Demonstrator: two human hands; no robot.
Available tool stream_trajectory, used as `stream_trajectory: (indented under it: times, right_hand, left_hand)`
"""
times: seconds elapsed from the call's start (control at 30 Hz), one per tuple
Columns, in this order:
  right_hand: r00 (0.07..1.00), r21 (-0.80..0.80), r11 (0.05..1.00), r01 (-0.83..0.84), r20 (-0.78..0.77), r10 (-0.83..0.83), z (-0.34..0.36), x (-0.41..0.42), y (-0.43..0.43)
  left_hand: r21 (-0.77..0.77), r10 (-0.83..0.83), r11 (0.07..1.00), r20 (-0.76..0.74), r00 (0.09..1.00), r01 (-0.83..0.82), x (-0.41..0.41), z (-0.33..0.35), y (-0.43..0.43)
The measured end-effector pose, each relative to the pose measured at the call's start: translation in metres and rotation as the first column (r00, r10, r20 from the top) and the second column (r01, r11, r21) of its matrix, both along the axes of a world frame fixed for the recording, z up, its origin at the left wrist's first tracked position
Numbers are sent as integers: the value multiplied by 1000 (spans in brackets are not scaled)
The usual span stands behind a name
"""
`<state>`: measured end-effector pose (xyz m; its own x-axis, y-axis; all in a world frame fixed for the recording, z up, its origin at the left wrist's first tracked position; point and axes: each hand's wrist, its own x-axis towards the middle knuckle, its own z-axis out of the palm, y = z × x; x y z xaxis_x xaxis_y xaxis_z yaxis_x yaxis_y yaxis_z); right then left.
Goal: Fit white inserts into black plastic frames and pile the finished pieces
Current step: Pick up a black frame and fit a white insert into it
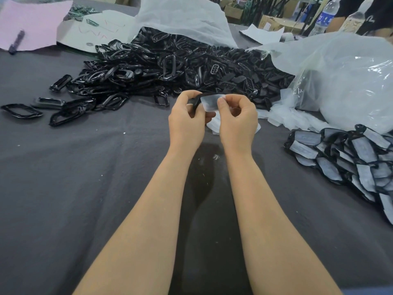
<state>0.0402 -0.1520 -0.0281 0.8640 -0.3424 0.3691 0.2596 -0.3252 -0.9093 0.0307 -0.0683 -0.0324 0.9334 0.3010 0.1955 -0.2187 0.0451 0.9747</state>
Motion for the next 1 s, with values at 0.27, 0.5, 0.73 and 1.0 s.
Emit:
stream_trajectory:
  times: [0.27, 0.5, 0.73, 1.0]
  right_hand:
    - [999, 196, 980, -28, 28, 23, 3, -2, 2]
    - [999, 327, 944, -39, 17, 36, 2, -1, 4]
    - [1000, 303, 953, -13, 23, 7, 1, -1, 6]
    - [998, 325, 945, 31, 38, -46, 1, 0, 7]
  left_hand:
    - [-9, -41, 999, 7, 999, 42, -1, -1, -3]
    - [-51, -45, 998, -5, 999, 45, 0, -1, -5]
    - [-69, -45, 997, 9, 999, 45, 1, -2, -6]
    - [-83, -94, 992, 27, 995, 96, 0, -1, -8]
